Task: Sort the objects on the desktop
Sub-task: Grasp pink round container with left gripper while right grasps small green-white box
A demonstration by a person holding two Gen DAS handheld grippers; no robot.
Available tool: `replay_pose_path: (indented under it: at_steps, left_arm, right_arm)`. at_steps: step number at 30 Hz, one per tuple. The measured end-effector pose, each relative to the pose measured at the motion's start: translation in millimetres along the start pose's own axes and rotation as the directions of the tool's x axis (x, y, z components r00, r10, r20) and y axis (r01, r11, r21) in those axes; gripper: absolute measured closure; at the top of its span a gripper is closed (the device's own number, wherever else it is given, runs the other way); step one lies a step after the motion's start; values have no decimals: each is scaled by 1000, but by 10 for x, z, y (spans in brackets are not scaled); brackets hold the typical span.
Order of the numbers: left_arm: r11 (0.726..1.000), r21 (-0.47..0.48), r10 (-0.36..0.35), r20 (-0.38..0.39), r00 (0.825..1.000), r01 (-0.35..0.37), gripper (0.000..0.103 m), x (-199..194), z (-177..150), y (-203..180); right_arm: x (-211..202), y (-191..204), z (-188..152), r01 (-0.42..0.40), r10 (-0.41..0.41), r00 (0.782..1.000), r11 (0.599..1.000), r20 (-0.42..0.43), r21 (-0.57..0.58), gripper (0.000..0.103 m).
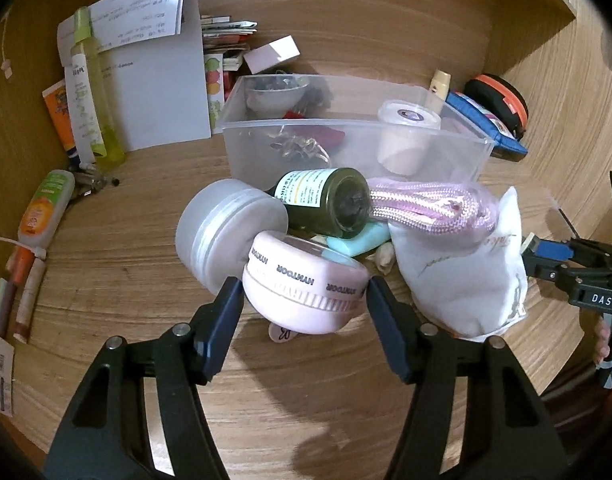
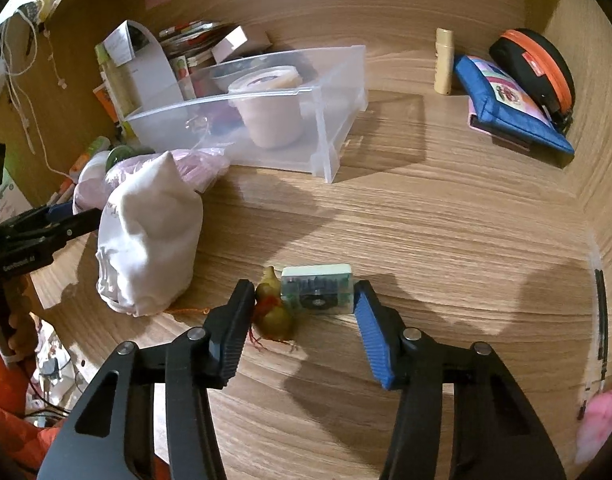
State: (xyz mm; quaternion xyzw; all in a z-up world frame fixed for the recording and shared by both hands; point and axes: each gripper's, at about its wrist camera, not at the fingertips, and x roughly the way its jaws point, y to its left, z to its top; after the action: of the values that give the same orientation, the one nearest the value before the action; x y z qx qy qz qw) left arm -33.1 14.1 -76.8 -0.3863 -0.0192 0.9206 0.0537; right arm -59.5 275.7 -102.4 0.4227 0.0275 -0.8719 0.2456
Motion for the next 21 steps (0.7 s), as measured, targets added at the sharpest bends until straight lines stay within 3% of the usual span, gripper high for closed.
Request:
replay_pose_path:
  at_steps: [3,6,9,15,17,19,21]
  left_arm:
    - [1000,-19,-13,13,1000,13,41,-45,7,31]
    - [1000,-16,-16,31,999,16,42,-113,25,32]
    - [1000,-6,-25,36,999,25,52,-147,37,14]
    - [999,42,-8,31,999,7,52,-148,23,-74]
    - [999,46,-19,13,1000,19,47,-118,33,-88]
    - [998,32,-49,-35,998,50,36,-22,38,-63]
    - [998,9,-69,-66,995,70,34,70,27,-26]
  right_arm:
    - [-83,-51,25,-14,14,1000,1000,20,19,71]
    - [-111,-88,50,-13,12,1000,999,17,30,71]
    - [-62,-115,55,-6,6,1000,999,-9,36,69]
    - [4,-87,40,8,-7,1000,999,-11,34,68]
    - [32,-77,47,15,-14,1000,1000,-11,25,68]
    - [50,-80,62,14,-14,1000,1000,-11,23,68]
    - [57,-89,67,7,-7,1000,1000,-6,29,69]
